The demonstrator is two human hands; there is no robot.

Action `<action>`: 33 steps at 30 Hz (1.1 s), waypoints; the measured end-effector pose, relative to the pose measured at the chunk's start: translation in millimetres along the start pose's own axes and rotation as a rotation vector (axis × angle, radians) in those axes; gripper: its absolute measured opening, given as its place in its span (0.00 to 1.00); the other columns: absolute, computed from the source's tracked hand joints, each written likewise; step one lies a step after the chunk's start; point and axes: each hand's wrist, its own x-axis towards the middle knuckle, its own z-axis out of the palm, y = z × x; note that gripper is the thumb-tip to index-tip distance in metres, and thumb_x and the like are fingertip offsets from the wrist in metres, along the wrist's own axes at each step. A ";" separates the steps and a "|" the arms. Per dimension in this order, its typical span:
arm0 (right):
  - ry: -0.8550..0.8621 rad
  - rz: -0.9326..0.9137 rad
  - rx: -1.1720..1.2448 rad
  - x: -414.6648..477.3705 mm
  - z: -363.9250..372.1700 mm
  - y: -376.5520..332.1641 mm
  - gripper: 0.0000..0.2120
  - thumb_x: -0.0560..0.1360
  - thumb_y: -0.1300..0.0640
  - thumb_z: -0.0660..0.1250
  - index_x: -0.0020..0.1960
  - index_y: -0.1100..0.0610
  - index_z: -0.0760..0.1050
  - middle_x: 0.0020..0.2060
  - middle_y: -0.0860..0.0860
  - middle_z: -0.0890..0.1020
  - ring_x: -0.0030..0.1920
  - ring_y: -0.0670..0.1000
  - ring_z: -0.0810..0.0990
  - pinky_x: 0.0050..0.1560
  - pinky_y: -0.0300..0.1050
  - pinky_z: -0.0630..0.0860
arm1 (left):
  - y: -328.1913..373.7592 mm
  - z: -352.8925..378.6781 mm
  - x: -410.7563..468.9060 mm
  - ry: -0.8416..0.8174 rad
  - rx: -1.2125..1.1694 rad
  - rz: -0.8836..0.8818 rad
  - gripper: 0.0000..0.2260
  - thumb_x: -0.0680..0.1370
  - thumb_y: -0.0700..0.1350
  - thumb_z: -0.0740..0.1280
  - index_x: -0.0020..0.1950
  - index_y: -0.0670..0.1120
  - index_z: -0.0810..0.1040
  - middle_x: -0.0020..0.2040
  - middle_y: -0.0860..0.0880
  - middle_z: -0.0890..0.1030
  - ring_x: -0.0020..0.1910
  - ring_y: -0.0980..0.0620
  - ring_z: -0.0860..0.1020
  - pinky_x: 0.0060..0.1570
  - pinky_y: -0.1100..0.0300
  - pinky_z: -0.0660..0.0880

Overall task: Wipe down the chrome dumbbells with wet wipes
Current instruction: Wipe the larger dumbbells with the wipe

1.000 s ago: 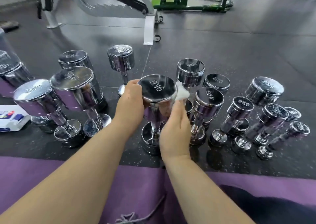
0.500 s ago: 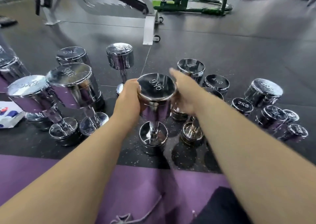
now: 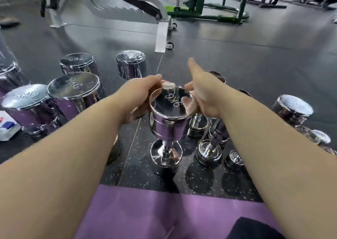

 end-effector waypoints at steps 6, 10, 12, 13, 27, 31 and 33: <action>0.151 -0.057 0.366 -19.7 11.1 48.7 0.19 0.81 0.37 0.54 0.55 0.52 0.71 0.38 0.49 0.77 0.33 0.45 0.76 0.36 0.42 0.74 | -4.8 0.5 3.3 -0.035 -0.053 -0.036 0.11 0.79 0.45 0.63 0.39 0.45 0.78 0.33 0.48 0.78 0.33 0.51 0.75 0.37 0.60 0.72; 0.203 -0.107 0.546 -17.9 11.4 74.2 0.20 0.82 0.40 0.53 0.63 0.54 0.71 0.30 0.45 0.80 0.31 0.43 0.79 0.43 0.45 0.74 | 5.8 4.8 5.5 -0.137 -0.070 -0.077 0.09 0.80 0.40 0.59 0.45 0.40 0.77 0.34 0.45 0.80 0.32 0.49 0.79 0.34 0.61 0.76; 0.214 -0.095 0.548 -15.9 13.0 77.9 0.21 0.82 0.40 0.53 0.63 0.53 0.73 0.39 0.47 0.84 0.42 0.46 0.82 0.54 0.50 0.76 | 9.8 6.6 2.8 -0.224 -0.032 -0.111 0.11 0.81 0.43 0.58 0.46 0.41 0.77 0.36 0.46 0.82 0.32 0.50 0.81 0.37 0.59 0.76; 0.209 -0.091 0.550 -13.5 14.1 79.8 0.20 0.82 0.40 0.54 0.59 0.53 0.75 0.38 0.47 0.84 0.41 0.46 0.82 0.49 0.47 0.79 | 8.2 6.2 1.6 -0.226 -0.006 -0.108 0.12 0.81 0.43 0.58 0.44 0.41 0.78 0.36 0.46 0.83 0.33 0.50 0.82 0.41 0.57 0.75; 0.134 -0.171 0.567 -28.3 32.0 79.4 0.14 0.79 0.42 0.62 0.44 0.51 0.78 0.32 0.42 0.82 0.34 0.43 0.80 0.37 0.39 0.75 | 4.6 12.7 -15.3 0.075 -0.019 0.000 0.12 0.81 0.51 0.63 0.47 0.45 0.82 0.39 0.50 0.83 0.42 0.52 0.80 0.57 0.57 0.75; 0.190 -0.171 0.512 -37.8 40.1 78.7 0.20 0.77 0.39 0.62 0.60 0.52 0.79 0.51 0.50 0.85 0.52 0.51 0.84 0.52 0.49 0.80 | -17.4 11.2 -49.2 0.226 -0.059 0.033 0.16 0.82 0.43 0.61 0.40 0.48 0.85 0.40 0.49 0.82 0.41 0.52 0.78 0.55 0.56 0.75; 0.214 -0.170 0.515 -40.2 43.2 79.6 0.22 0.78 0.39 0.61 0.62 0.52 0.78 0.51 0.49 0.84 0.49 0.48 0.83 0.44 0.44 0.80 | -19.2 11.2 -61.6 0.240 -0.023 0.156 0.12 0.82 0.42 0.61 0.43 0.45 0.83 0.42 0.49 0.82 0.41 0.55 0.80 0.51 0.60 0.78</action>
